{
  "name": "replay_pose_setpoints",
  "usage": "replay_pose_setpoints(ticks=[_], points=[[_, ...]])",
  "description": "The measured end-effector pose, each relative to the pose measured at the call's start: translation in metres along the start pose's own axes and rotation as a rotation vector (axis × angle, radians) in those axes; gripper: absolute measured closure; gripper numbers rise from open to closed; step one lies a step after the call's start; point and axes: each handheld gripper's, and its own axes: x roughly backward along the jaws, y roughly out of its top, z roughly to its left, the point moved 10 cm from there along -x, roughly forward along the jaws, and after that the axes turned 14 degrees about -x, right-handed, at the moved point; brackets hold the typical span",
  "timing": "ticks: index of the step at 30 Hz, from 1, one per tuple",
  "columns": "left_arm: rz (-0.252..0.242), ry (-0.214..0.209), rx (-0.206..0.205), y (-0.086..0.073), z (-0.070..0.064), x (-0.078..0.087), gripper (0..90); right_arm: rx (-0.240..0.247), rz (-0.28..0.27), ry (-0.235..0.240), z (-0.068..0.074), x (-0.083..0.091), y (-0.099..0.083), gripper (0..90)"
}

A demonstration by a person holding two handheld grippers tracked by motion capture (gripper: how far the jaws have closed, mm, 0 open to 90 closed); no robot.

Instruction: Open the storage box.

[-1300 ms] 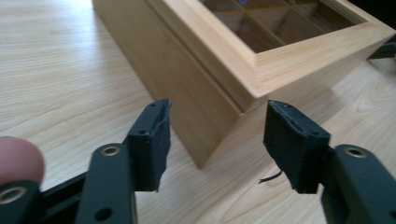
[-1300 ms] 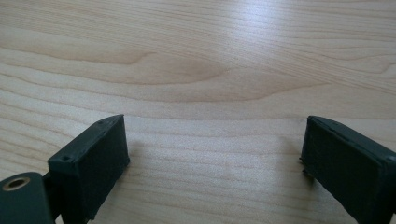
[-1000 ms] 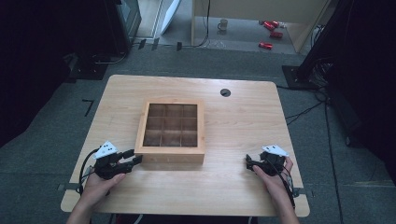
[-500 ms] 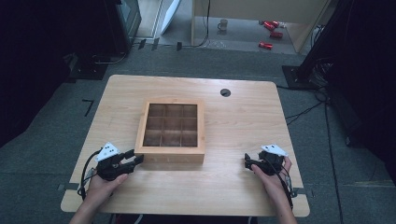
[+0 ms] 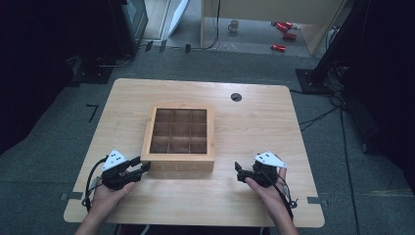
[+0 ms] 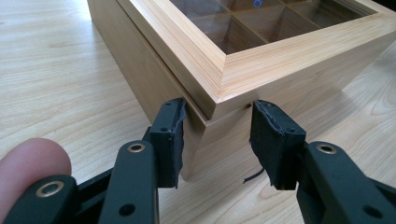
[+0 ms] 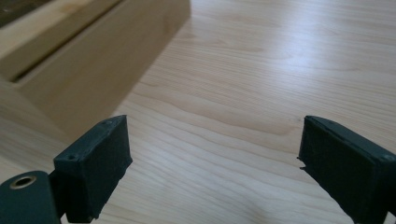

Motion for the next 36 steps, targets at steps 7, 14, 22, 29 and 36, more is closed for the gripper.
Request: replay_pose_setpoints(ticks=[7, 14, 22, 29, 36], points=[[0.002, 0.008, -0.008, 0.002, -0.001, 0.001, 54.8, 0.028, 0.010, 0.062, 0.032, -0.003, -0.003, 8.7], [-0.004, 0.007, -0.012, 0.005, 0.000, 0.002, 54.7, 0.035, 0.020, 0.098, 0.051, -0.009, -0.004, 8.7], [-0.020, 0.004, -0.007, 0.010, -0.001, 0.004, 54.7, 0.054, 0.019, 0.121, 0.068, -0.012, 0.001, 8.7], [-0.022, 0.004, -0.011, 0.013, -0.001, 0.005, 54.6, 0.066, 0.005, 0.158, 0.084, -0.016, 0.006, 8.7], [-0.028, 0.001, -0.008, 0.015, -0.001, 0.006, 54.5, 0.083, -0.001, 0.148, 0.091, -0.026, 0.009, 13.6]])
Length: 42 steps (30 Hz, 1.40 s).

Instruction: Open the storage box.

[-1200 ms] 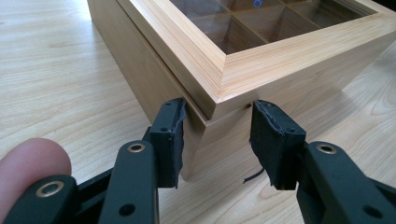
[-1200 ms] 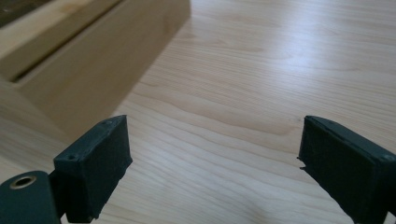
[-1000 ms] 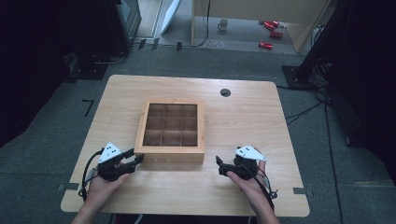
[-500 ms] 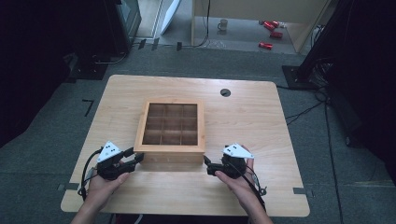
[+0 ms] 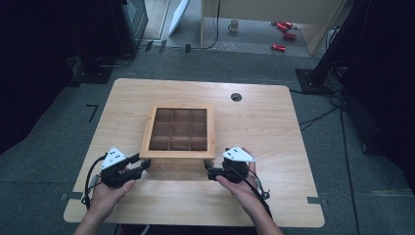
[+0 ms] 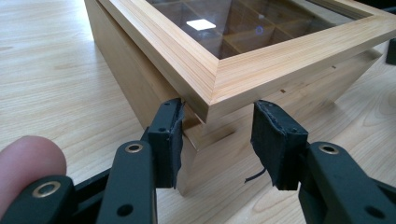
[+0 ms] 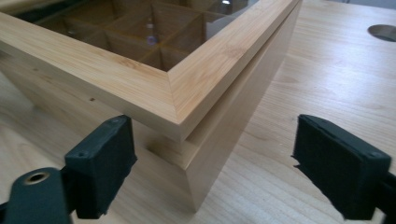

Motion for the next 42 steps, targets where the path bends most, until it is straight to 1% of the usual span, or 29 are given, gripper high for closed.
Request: replay_pose_setpoints(ticks=[4, 6, 7, 10, 11, 13, 16, 18, 20, 21, 22, 23, 24, 25, 26, 27, 28, 29, 31, 33, 35, 36, 37, 38, 39, 40, 42], points=[[-0.002, -0.003, 0.003, 0.000, 0.000, 0.000, 54.3, -0.025, 0.007, -0.004, 0.000, -0.004, 0.000, 14.0], [-0.006, -0.003, 0.005, 0.001, 0.000, 0.000, 54.4, -0.026, 0.005, -0.003, 0.000, -0.004, 0.001, 14.0], [-0.011, -0.007, 0.010, 0.002, 0.000, 0.001, 54.4, -0.018, -0.005, -0.008, 0.001, -0.004, 0.002, 14.0], [-0.016, -0.014, 0.017, 0.002, 0.000, 0.001, 53.4, -0.010, -0.010, -0.011, 0.001, -0.003, 0.003, 14.0], [-0.020, -0.025, 0.018, 0.002, 0.001, 0.001, 52.7, 0.006, -0.013, -0.015, 0.002, -0.003, 0.005, 14.0], [-0.016, -0.028, 0.016, 0.000, 0.002, 0.002, 50.5, 0.019, -0.011, -0.015, 0.002, -0.003, 0.005, 14.0], [-0.007, -0.030, 0.015, -0.005, 0.006, 0.004, 46.5, 0.026, -0.007, -0.009, 0.004, -0.004, 0.006, 14.0], [0.011, -0.035, 0.012, -0.010, 0.009, 0.005, 41.8, 0.035, -0.010, -0.006, 0.005, -0.003, 0.008, 14.0], [0.041, -0.023, 0.004, -0.019, 0.013, 0.005, 36.1, 0.038, -0.017, 0.000, 0.007, -0.002, 0.012, 14.0], [0.048, -0.018, 0.015, -0.022, 0.015, 0.004, 34.0, 0.041, -0.019, 0.002, 0.008, -0.002, 0.014, 13.9], [0.048, -0.018, 0.015, -0.022, 0.015, 0.004, 31.3, 0.041, -0.019, 0.002, 0.008, -0.002, 0.014, 13.9], [0.069, -0.004, 0.031, -0.028, 0.020, 0.001, 28.7, 0.047, -0.023, 0.005, 0.010, -0.001, 0.018, 13.9], [0.069, -0.004, 0.031, -0.028, 0.020, 0.001, 26.7, 0.047, -0.023, 0.005, 0.010, -0.001, 0.018, 13.9], [0.103, 0.015, 0.025, -0.035, 0.022, -0.003, 24.3, 0.055, -0.031, 0.008, 0.012, 0.000, 0.022, 13.8], [0.122, 0.018, 0.025, -0.038, 0.023, -0.005, 22.3, 0.057, -0.035, 0.010, 0.012, 0.000, 0.024, 13.7], [0.132, 0.016, 0.025, -0.041, 0.022, -0.007, 20.7, 0.056, -0.038, 0.011, 0.013, 0.001, 0.027, 13.6], [0.132, 0.016, 0.025, -0.041, 0.022, -0.007, 19.2, 0.057, -0.043, 0.014, 0.014, 0.001, 0.029, 13.6], [0.160, 0.024, 0.011, -0.046, 0.022, -0.010, 18.0, 0.059, -0.048, 0.015, 0.014, 0.002, 0.031, 13.6], [0.187, 0.036, -0.005, -0.050, 0.023, -0.012, 16.5, 0.061, -0.055, 0.016, 0.015, 0.003, 0.035, 13.3], [0.202, 0.039, -0.001, -0.054, 0.022, -0.013, 15.3, 0.068, -0.063, 0.019, 0.016, 0.004, 0.040, 13.1], [0.225, 0.049, -0.011, -0.059, 0.023, -0.015, 14.8, 0.073, -0.073, 0.021, 0.016, 0.006, 0.046, 13.1], [0.225, 0.049, -0.011, -0.059, 0.023, -0.015, 14.4, 0.076, -0.079, 0.021, 0.017, 0.007, 0.049, 13.1], [0.237, 0.056, -0.012, -0.061, 0.023, -0.016, 14.4, 0.080, -0.085, 0.021, 0.017, 0.008, 0.052, 13.1], [0.276, 0.066, -0.018, -0.069, 0.025, -0.019, 14.4, 0.084, -0.091, 0.022, 0.018, 0.009, 0.056, 13.1], [0.272, 0.086, -0.023, -0.071, 0.026, -0.021, 14.4, 0.085, -0.098, 0.022, 0.018, 0.010, 0.060, 13.1], [0.278, 0.095, -0.039, -0.072, 0.027, -0.021, 14.2, 0.088, -0.104, 0.021, 0.019, 0.011, 0.064, 13.0], [0.269, 0.111, -0.035, -0.072, 0.027, -0.022, 14.2, 0.091, -0.118, 0.020, 0.019, 0.012, 0.072, 13.0]])
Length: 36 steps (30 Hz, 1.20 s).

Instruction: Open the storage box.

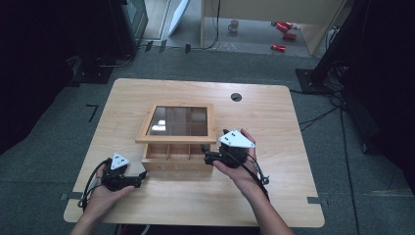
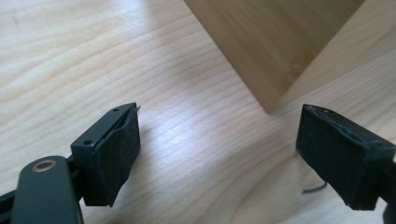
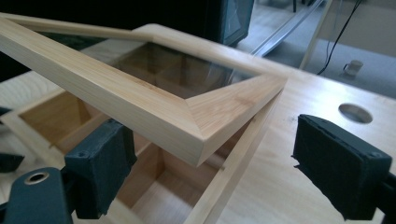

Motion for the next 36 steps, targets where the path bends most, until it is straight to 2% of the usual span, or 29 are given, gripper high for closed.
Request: replay_pose_setpoints(ticks=[2, 5, 12, 18, 22, 23, 27, 30, 32, 33, 34, 35, 36], points=[[-0.002, 0.030, -0.015, 0.000, -0.001, -0.001, 14.2, 0.001, -0.013, -0.001, 0.000, 0.000, 0.008, 13.0], [-0.011, 0.042, -0.009, 0.000, -0.002, -0.002, 14.0, 0.008, -0.028, -0.001, 0.000, 0.000, 0.019, 13.0], [-0.012, 0.046, -0.006, 0.001, -0.002, -0.003, 14.1, -0.023, -0.050, -0.002, -0.008, -0.005, 0.040, 10.8], [-0.014, 0.040, -0.005, 0.001, -0.001, -0.003, 14.2, -0.014, -0.070, -0.001, -0.011, -0.008, 0.053, 10.8], [-0.019, 0.034, -0.003, 0.002, -0.001, -0.003, 14.2, -0.011, -0.093, 0.033, -0.014, -0.013, 0.066, 10.9], [-0.024, 0.028, 0.001, 0.002, -0.001, -0.003, 14.2, -0.012, -0.106, 0.056, -0.015, -0.016, 0.073, 11.5], [-0.027, 0.022, 0.006, 0.002, 0.000, -0.003, 14.2, 0.026, -0.136, 0.085, -0.015, -0.021, 0.087, 19.2], [-0.030, 0.017, 0.008, 0.003, 0.000, -0.003, 14.2, 0.051, -0.152, 0.075, -0.017, -0.026, 0.096, 27.2], [-0.030, 0.016, 0.008, 0.003, 0.000, -0.003, 14.2, 0.050, -0.154, 0.077, -0.017, -0.028, 0.098, 30.1], [-0.032, 0.013, 0.009, 0.003, 0.000, -0.003, 14.2, 0.044, -0.162, 0.102, -0.016, -0.032, 0.102, 35.9], [-0.032, 0.013, 0.009, 0.003, 0.000, -0.003, 14.2, 0.044, -0.162, 0.102, -0.016, -0.032, 0.102, 35.9], [-0.034, 0.012, 0.011, 0.003, 0.000, -0.003, 14.2, 0.035, -0.163, 0.137, -0.015, -0.037, 0.105, 38.4], [-0.034, 0.012, 0.011, 0.003, 0.000, -0.003, 14.2, 0.035, -0.163, 0.137, -0.015, -0.037, 0.105, 38.4]])
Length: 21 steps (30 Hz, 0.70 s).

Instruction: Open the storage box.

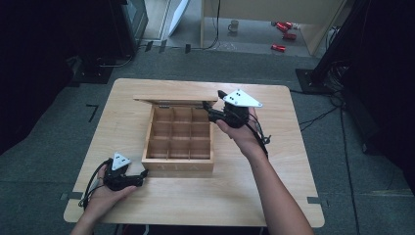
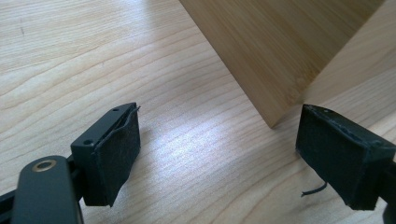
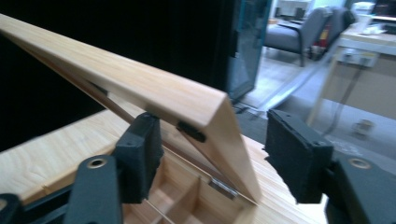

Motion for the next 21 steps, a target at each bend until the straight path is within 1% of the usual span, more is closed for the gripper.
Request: replay_pose_setpoints(ticks=[1, 2, 4, 6, 9, 11, 16, 17, 21], points=[[0.002, -0.002, -0.002, 0.000, 0.000, 0.000, 14.2, -0.004, 0.000, 0.025, 0.000, -0.005, 0.002, 41.8], [0.002, -0.002, -0.002, 0.000, 0.000, 0.000, 14.2, -0.003, -0.003, 0.035, 0.000, -0.007, 0.003, 43.2], [0.001, -0.002, -0.002, 0.000, 0.000, 0.000, 14.2, -0.004, -0.009, 0.050, -0.001, -0.010, 0.006, 45.6], [0.001, -0.004, -0.002, 0.000, 0.000, 0.000, 14.2, -0.007, -0.015, 0.054, -0.003, -0.013, 0.009, 47.2], [0.002, -0.006, -0.003, 0.000, -0.001, 0.000, 14.2, -0.009, -0.031, 0.050, -0.008, -0.017, 0.013, 50.0], [0.003, -0.006, -0.006, 0.000, -0.001, 0.000, 14.2, -0.002, -0.050, 0.026, -0.012, -0.021, 0.017, 51.6], [0.007, -0.005, -0.011, 0.000, -0.001, 0.000, 14.2, -0.015, -0.054, 0.010, -0.018, -0.028, 0.023, 53.4], [0.006, -0.003, -0.012, 0.000, -0.001, -0.001, 14.2, -0.017, -0.057, 0.005, -0.021, -0.032, 0.027, 54.7], [0.006, -0.004, -0.012, 0.000, -0.001, -0.001, 14.3, -0.029, -0.062, 0.004, -0.029, -0.039, 0.034, 59.2]])
